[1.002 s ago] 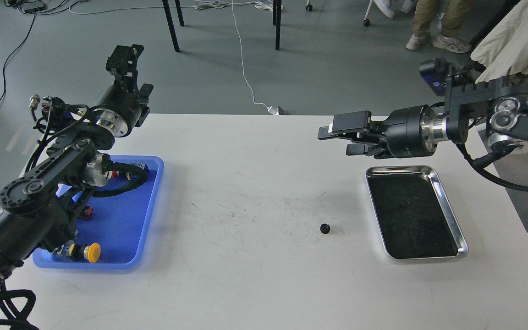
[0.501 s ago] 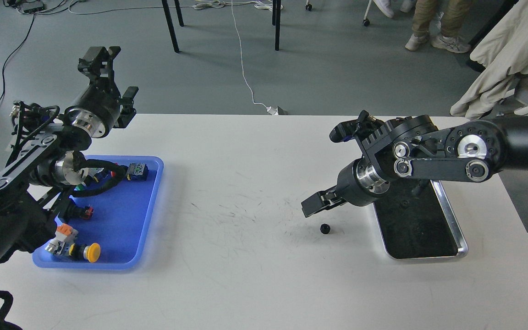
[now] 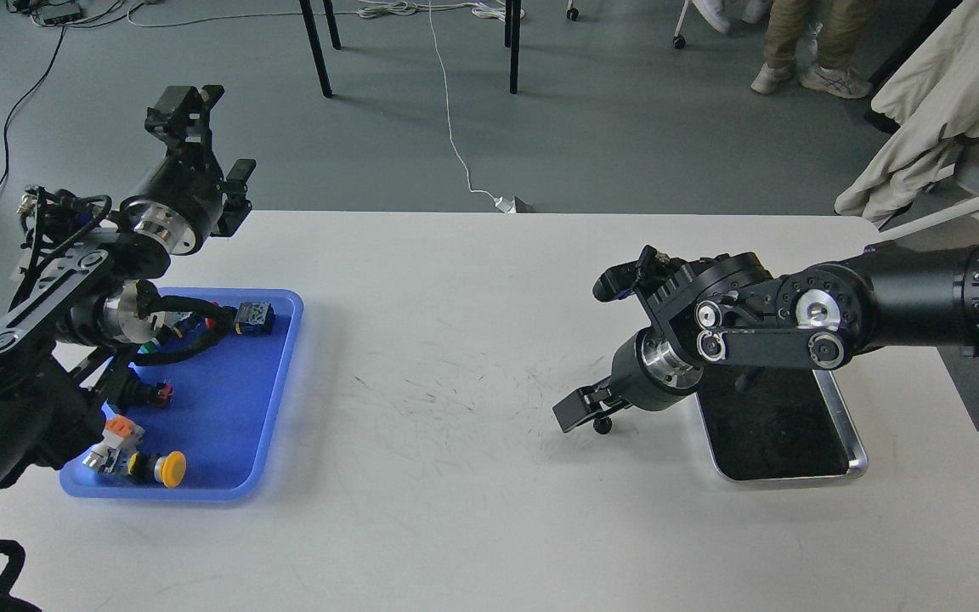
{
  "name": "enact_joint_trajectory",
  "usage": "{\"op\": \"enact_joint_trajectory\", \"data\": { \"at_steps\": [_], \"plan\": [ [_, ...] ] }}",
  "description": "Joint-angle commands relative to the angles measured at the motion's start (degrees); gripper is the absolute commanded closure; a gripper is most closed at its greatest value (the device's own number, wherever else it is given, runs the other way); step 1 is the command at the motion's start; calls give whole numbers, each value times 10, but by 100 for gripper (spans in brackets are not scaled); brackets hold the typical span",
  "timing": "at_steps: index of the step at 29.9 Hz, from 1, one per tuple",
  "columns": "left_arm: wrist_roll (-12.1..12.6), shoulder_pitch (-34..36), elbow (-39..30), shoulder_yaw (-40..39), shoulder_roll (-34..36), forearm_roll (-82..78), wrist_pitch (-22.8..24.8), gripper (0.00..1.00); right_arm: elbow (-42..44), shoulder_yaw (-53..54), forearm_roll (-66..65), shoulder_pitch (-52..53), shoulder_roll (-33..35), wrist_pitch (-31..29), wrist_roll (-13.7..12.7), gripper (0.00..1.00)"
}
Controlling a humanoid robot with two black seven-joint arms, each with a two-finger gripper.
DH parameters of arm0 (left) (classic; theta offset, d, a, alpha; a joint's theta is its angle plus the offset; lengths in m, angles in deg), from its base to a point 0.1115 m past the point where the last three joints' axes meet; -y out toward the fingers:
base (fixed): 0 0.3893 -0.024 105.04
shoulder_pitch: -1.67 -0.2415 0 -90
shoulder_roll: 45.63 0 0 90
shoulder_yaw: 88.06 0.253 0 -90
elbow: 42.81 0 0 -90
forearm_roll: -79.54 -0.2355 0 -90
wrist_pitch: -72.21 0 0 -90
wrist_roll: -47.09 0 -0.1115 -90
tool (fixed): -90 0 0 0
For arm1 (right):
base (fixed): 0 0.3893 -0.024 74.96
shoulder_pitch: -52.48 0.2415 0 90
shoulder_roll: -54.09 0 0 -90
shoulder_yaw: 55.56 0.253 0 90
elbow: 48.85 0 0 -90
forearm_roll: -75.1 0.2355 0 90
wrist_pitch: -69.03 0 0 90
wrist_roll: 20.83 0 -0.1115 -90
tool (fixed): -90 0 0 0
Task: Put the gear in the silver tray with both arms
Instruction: 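Reach the right gripper down and grasp the second black gear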
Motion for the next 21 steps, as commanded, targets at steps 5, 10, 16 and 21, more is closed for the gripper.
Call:
{"op": "enact_joint_trajectory", "data": {
  "at_steps": [5,10,16,21],
  "plan": [
    [-1,1,0,0,-2,0,-1,3,10,-25,-1,-3,-22,0,0,22],
    [-1,0,0,0,-1,0,-1,3,16,-26,-1,-3,-33,-1,-1,26],
    [-1,1,0,-1,-2,0,-1,3,24,-28,-2,-3,-40,-7,-3,39],
    [-2,1,0,-1,-1,0,-4,3,26,-43,-17,-1,-47,-16,-3,59]
  ]
}}
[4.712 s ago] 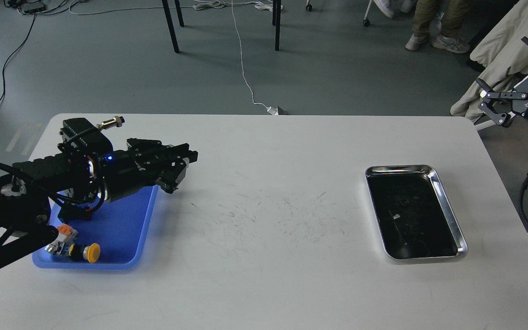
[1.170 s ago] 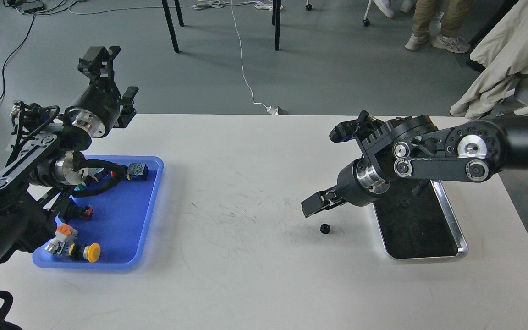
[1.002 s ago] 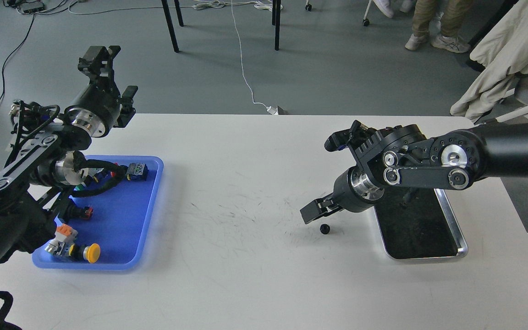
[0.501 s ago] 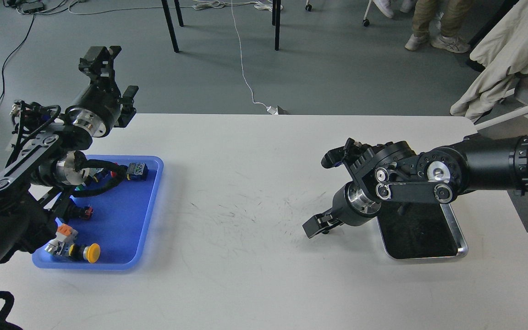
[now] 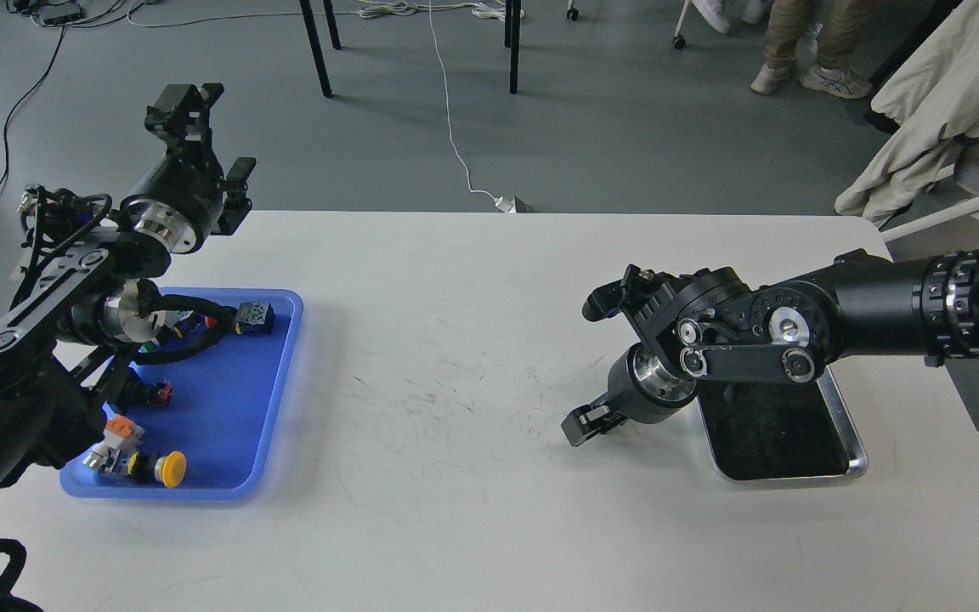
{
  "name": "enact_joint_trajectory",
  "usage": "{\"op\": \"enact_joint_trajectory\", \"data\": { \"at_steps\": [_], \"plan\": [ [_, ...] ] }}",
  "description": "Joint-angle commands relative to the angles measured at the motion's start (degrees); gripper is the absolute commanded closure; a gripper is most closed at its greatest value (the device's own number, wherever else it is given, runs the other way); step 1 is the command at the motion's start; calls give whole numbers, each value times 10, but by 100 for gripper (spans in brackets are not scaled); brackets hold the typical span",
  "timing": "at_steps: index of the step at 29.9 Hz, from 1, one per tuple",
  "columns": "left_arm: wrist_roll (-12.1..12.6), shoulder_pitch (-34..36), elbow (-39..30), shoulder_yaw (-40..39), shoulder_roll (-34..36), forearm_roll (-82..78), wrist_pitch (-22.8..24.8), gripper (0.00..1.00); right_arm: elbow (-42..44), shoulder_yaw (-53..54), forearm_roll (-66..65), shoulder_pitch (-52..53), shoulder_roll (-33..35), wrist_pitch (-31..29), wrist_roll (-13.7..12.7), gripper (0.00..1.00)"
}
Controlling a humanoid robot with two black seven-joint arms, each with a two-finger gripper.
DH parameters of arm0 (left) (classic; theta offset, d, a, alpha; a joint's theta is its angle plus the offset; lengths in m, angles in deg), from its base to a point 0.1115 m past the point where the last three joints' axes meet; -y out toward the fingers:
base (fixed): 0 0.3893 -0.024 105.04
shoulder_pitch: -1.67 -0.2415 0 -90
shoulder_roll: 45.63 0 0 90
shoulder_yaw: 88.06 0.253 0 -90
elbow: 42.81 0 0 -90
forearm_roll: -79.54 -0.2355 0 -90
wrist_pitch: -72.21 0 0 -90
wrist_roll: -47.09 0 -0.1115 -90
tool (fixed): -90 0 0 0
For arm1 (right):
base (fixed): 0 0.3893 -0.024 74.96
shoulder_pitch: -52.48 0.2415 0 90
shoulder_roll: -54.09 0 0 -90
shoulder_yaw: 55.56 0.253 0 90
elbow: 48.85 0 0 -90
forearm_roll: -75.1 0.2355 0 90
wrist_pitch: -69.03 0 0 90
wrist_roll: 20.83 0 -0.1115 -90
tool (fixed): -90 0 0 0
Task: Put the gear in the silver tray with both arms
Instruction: 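Reach the right gripper down and grasp the second black gear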
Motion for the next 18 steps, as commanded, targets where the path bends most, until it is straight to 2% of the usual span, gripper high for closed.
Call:
{"op": "enact_joint_trajectory", "data": {
  "at_steps": [1,3,6,7,18],
  "plan": [
    [0,0,0,0,0,0,-4,3,3,-11,-7,3,-5,-3,0,63],
    [0,0,0,0,0,0,-4,3,4,-13,-8,4,-5,-4,0,69],
    [0,0,0,0,0,0,-5,3,5,-13,-13,4,-5,-5,1,95],
    [0,0,0,0,0,0,-5,3,5,-13,-14,4,-5,-5,1,98],
    [0,1,0,1,0,0,-5,3,3,-10,-16,17,4,-5,4,98]
  ]
}}
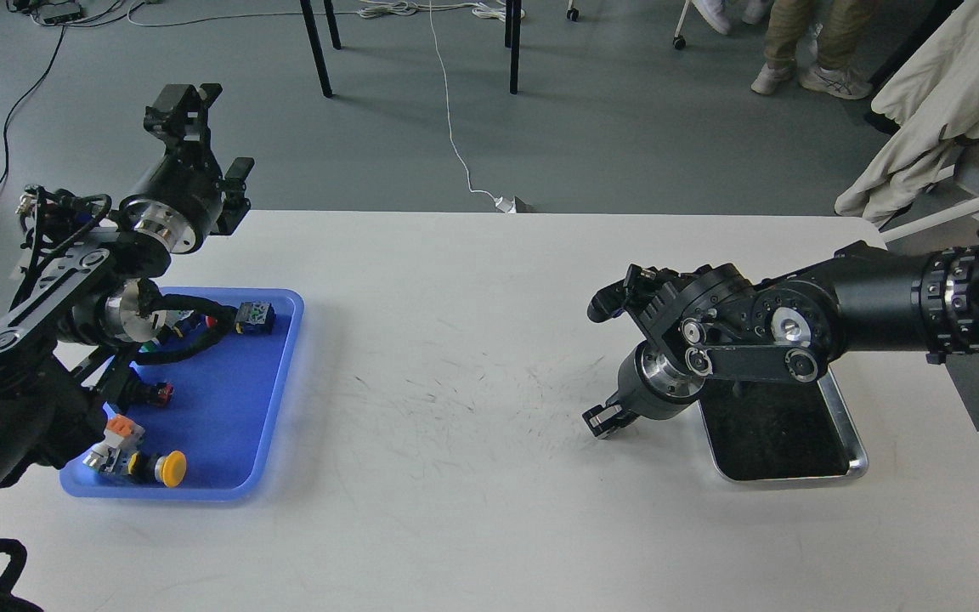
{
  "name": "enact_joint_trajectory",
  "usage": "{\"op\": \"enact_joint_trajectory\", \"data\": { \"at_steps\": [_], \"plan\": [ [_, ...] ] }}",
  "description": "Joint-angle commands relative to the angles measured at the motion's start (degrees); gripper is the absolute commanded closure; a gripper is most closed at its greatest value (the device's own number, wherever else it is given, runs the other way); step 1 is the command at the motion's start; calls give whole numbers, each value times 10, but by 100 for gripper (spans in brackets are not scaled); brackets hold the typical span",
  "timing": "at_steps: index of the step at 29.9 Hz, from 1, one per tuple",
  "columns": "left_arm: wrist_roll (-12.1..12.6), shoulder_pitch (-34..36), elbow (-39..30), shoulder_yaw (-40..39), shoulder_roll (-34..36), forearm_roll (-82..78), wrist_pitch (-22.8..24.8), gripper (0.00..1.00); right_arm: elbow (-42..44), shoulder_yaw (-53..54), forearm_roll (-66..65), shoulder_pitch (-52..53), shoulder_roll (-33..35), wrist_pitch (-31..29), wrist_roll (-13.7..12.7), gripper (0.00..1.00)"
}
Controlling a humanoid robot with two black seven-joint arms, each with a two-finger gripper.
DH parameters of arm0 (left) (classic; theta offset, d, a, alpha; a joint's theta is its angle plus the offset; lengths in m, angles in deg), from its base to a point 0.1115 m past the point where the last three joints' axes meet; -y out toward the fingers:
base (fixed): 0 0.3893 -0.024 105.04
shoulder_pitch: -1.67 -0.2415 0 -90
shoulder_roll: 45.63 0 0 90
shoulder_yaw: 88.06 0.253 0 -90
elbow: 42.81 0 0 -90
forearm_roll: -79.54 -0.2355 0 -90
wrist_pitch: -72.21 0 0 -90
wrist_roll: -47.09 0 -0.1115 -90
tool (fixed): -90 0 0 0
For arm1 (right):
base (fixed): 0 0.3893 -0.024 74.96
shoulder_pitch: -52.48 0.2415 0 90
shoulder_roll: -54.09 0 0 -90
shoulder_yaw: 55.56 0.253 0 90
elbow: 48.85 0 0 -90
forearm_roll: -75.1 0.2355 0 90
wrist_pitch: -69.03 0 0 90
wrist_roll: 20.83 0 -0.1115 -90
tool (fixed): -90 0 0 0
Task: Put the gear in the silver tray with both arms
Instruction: 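Reach the right gripper down and grasp the second black gear, then move the gear with the right gripper into the silver tray and release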
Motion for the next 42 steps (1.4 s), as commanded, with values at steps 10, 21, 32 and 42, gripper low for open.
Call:
{"op": "enact_joint_trajectory", "data": {
  "at_steps": [10,21,32,42],
  "plan": [
    [-1,1,0,0,0,0,0,3,-62,75,3,89,186,0,7,98],
    [-1,3,1,1,-6,-2,0,3,-69,89,-83,-17,353,0,30,98],
    [-1,4,3,2,-6,-3,-1,3,-100,104,-117,-107,356,10,26,98],
    [-1,4,3,2,-6,-3,-1,3,-77,111,-116,-112,338,16,24,98]
  ]
}}
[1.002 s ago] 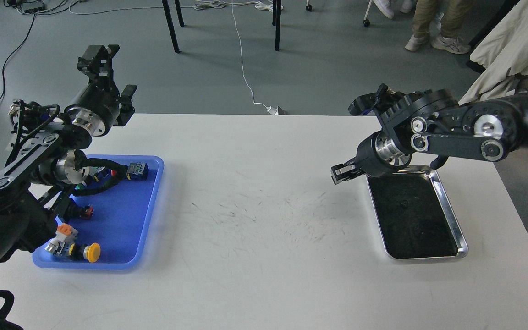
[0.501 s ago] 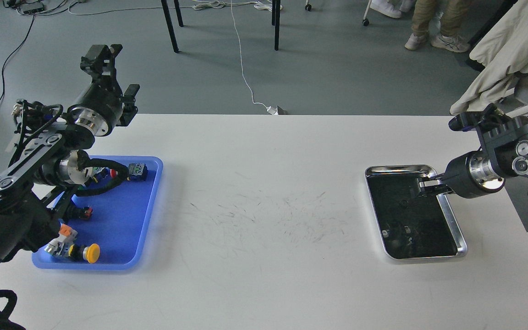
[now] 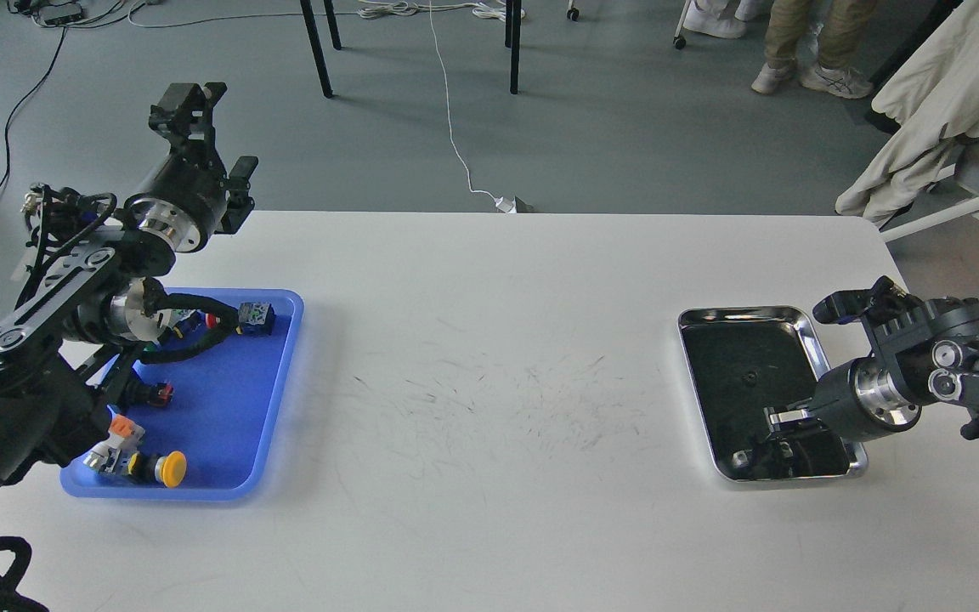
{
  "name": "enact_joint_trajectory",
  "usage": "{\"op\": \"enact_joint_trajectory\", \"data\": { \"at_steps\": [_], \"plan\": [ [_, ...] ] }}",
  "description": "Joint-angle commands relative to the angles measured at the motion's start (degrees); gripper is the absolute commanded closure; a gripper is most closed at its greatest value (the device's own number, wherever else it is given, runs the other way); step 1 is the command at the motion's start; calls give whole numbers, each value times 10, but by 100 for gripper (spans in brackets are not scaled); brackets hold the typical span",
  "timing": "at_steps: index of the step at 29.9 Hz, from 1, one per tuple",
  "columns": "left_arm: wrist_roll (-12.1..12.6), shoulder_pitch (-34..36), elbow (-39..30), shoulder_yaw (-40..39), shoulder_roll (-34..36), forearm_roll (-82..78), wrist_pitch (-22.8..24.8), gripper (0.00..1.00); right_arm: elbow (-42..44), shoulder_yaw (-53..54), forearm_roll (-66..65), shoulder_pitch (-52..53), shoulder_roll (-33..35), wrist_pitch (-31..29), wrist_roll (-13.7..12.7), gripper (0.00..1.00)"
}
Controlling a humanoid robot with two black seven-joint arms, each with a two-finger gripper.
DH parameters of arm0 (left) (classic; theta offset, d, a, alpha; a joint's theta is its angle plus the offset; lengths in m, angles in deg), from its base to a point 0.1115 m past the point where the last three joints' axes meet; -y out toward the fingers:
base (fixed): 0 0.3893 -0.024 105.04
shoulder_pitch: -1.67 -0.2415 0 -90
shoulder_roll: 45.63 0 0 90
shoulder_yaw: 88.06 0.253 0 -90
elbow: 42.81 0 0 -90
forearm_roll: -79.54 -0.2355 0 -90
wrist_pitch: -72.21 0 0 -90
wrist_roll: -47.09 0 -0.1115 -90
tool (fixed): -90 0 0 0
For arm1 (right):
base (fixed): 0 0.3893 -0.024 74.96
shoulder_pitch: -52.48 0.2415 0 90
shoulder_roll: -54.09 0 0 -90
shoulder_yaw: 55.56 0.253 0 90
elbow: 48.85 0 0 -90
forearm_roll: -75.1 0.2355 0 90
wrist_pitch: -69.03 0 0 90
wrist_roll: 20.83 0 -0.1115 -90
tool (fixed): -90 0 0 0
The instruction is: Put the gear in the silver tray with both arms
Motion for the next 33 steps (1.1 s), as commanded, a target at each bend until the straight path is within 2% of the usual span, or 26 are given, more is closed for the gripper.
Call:
{"op": "enact_joint_trajectory", "data": {
  "at_steps": [1,8,9,10,11,12,14,15,24,29,33],
  "plan": [
    [0,0,0,0,0,0,0,3,8,6,1,0,-4,1,0,98],
    [0,1,0,0,0,0,0,3,8,16,2,-7,-6,3,-1,98],
    [1,2,0,0,0,0,0,3,8,18,2,-7,-6,3,-1,97],
    [1,2,0,0,1,0,1,3,8,21,2,-9,-6,3,-2,91],
    [0,3,0,1,1,0,1,3,9,23,3,-11,-7,4,-2,82],
    [1,3,0,1,1,0,1,3,9,29,3,-14,-6,4,-2,67],
    [1,4,0,1,1,0,1,3,10,38,7,-15,-6,4,-2,16],
    [1,4,0,1,1,0,1,3,10,41,11,-15,-5,3,-2,7],
    [1,5,1,2,3,0,1,3,7,123,20,-13,20,-13,-1,3],
    [1,11,6,3,3,0,1,3,16,248,70,-10,61,-15,-1,3],
    [2,18,14,4,3,0,1,3,76,356,160,-15,68,-15,4,3]
  ]
}}
